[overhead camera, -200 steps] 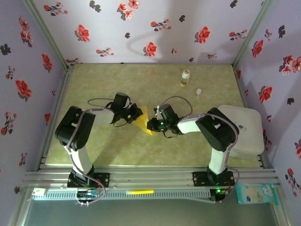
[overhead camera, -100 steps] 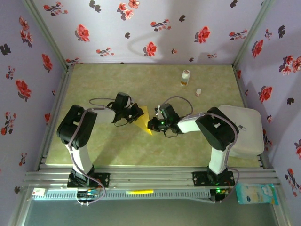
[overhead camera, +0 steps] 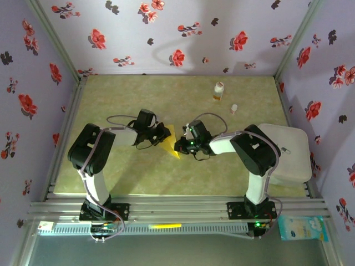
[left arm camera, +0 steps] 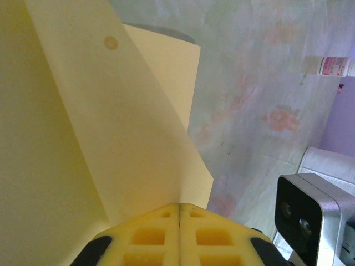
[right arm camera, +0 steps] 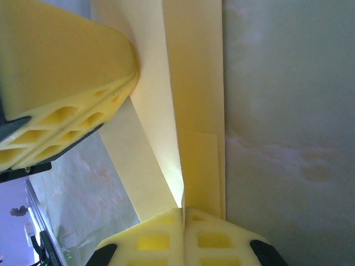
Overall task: Fold a paper plane with a square sheet of paper (pick it up from the middle)
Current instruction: Fourth fold the wing at the center of the table.
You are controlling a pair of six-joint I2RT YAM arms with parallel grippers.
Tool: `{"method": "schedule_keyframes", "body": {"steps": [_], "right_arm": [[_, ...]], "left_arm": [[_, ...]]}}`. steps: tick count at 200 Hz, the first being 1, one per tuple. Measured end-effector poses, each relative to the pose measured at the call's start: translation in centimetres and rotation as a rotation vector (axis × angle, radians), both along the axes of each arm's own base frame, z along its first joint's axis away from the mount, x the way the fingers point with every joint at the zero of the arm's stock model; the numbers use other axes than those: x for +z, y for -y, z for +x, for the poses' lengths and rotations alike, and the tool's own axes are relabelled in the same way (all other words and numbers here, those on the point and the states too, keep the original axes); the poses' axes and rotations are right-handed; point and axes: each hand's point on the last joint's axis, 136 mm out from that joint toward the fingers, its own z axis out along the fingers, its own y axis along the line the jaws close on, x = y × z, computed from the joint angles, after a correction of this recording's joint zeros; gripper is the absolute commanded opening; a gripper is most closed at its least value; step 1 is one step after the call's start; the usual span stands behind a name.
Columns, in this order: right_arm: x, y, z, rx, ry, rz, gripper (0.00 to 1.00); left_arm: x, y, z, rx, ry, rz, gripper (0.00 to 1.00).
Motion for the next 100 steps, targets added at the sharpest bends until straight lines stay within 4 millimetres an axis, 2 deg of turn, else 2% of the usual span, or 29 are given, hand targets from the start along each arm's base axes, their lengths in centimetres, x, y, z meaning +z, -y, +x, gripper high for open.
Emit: {"method": "schedule_keyframes", "body": {"steps": [100], "right_arm": [[-0.06,0.0,0.06,-0.001,-0.052,0.023,0.04]], "left_arm": [[-0.54,0.18,0.3,-0.005,-0.003,0.007,0.06]]}}
